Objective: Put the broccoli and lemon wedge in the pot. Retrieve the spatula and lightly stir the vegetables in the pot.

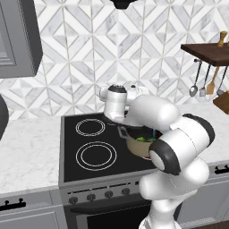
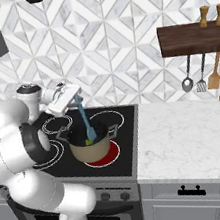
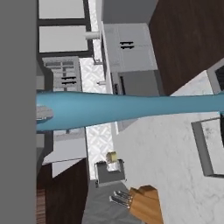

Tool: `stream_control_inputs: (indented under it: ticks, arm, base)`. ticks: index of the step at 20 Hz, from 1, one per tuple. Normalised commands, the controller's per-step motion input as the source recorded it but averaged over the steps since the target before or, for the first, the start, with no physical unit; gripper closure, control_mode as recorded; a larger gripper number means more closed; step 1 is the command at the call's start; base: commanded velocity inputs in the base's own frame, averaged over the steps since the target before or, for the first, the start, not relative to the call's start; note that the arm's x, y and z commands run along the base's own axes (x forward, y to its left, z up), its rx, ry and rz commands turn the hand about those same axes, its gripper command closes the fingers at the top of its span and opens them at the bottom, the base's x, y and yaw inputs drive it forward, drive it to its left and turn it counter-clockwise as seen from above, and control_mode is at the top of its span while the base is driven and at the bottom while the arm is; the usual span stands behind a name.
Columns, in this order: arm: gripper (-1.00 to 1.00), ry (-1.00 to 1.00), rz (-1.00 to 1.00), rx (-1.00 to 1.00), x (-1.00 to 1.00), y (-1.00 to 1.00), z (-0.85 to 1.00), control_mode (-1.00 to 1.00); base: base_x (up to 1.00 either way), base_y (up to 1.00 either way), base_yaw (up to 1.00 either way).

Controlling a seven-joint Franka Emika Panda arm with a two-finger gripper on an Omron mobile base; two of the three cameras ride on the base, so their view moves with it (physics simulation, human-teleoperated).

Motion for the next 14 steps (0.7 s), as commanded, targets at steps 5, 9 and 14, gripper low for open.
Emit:
stream_control_inputs:
  ticks: [5,9,14]
  arm:
    - [1.00,-0.07,-0.06,-0.08,0.22,-0.06,-0.60,-1.00]
    - [1.00,-0.13,-0.02,-0.13,0.04,-0.01,-0.46,-1.00]
    - [1.00,-0.12,0.00,-0.02,0.00,0.00,-0.38,-1.00]
  base:
    - [0.00,0.00,0.00]
    - [0.00,0.00,0.00]
    - [0.00,0.00,0.00]
